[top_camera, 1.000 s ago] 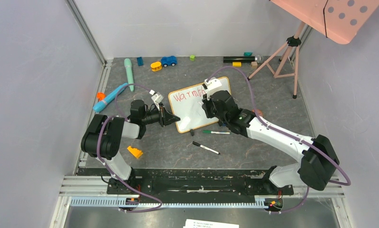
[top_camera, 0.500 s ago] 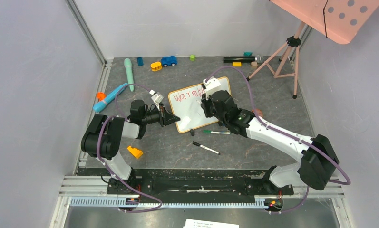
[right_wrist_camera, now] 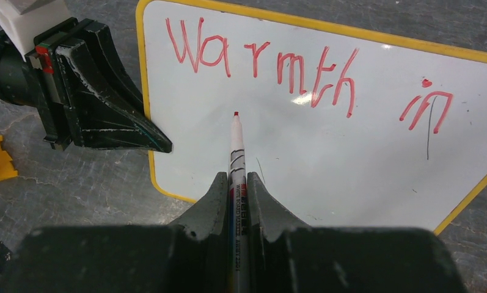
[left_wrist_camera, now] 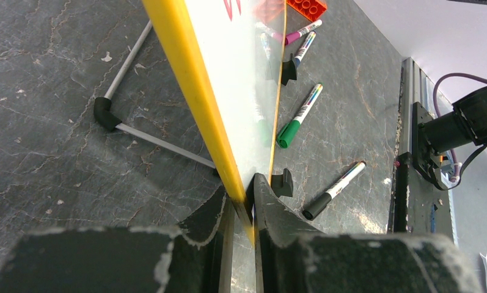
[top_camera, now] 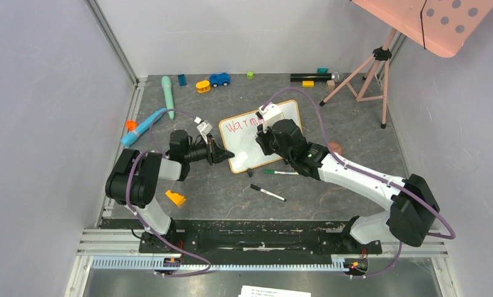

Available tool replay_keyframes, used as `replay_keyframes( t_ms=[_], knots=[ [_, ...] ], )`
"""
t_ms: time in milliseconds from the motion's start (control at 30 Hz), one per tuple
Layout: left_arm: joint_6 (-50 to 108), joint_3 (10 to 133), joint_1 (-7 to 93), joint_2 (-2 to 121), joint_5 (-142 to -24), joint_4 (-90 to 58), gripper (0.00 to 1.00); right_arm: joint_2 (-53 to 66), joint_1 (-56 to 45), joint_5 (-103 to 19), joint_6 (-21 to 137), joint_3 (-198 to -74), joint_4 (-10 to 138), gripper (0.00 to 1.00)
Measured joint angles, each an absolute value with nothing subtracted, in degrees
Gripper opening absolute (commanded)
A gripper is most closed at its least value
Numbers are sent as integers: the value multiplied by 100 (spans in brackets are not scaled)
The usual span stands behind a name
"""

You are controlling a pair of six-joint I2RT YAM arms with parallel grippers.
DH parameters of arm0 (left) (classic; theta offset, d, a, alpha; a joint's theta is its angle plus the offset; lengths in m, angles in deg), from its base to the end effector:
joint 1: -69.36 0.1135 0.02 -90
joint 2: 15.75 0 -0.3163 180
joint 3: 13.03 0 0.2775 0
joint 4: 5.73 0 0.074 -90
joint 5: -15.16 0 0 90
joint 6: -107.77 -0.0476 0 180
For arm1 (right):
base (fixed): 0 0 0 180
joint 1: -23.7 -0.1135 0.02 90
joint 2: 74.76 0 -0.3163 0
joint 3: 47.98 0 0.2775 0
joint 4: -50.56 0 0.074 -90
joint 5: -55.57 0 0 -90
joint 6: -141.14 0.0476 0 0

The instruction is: Write a sentence on the whiteboard

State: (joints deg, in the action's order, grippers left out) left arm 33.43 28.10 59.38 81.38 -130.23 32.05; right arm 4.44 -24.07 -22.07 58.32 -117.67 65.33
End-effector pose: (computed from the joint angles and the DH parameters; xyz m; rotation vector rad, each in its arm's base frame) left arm 0.2989 -0.0924 0.1657 0.5923 1.8274 -1.2075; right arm 0.2389 0.2481 0.3288 -0.5631 1.9262 0.4043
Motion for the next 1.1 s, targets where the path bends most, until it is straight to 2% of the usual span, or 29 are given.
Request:
replay_keyframes(
  t_ms=[333, 667, 800, 933, 1100],
  knots=[
    [3341, 2810, 5938, 8138, -13023, 3207, 2, 459, -2457, -2041, 5817, -11767, 6529, 0],
    [3343, 2810, 5938, 8138, -13023, 3205, 2, 68, -2452, -273, 6037, -11715, 6796, 0],
    [3343, 2810, 5938, 8138, -13023, 3207, 2, 79, -2361, 86, 6120, -11724, 7097, 0],
    [3343, 2810, 5938, 8138, -13023, 3207, 2, 79, -2142, -177, 6164, -11724, 7180, 0],
    [3343, 2810, 5938, 8138, -13026, 3207, 2, 112, -1930, -1348, 6092, -11724, 6999, 0]
  ],
)
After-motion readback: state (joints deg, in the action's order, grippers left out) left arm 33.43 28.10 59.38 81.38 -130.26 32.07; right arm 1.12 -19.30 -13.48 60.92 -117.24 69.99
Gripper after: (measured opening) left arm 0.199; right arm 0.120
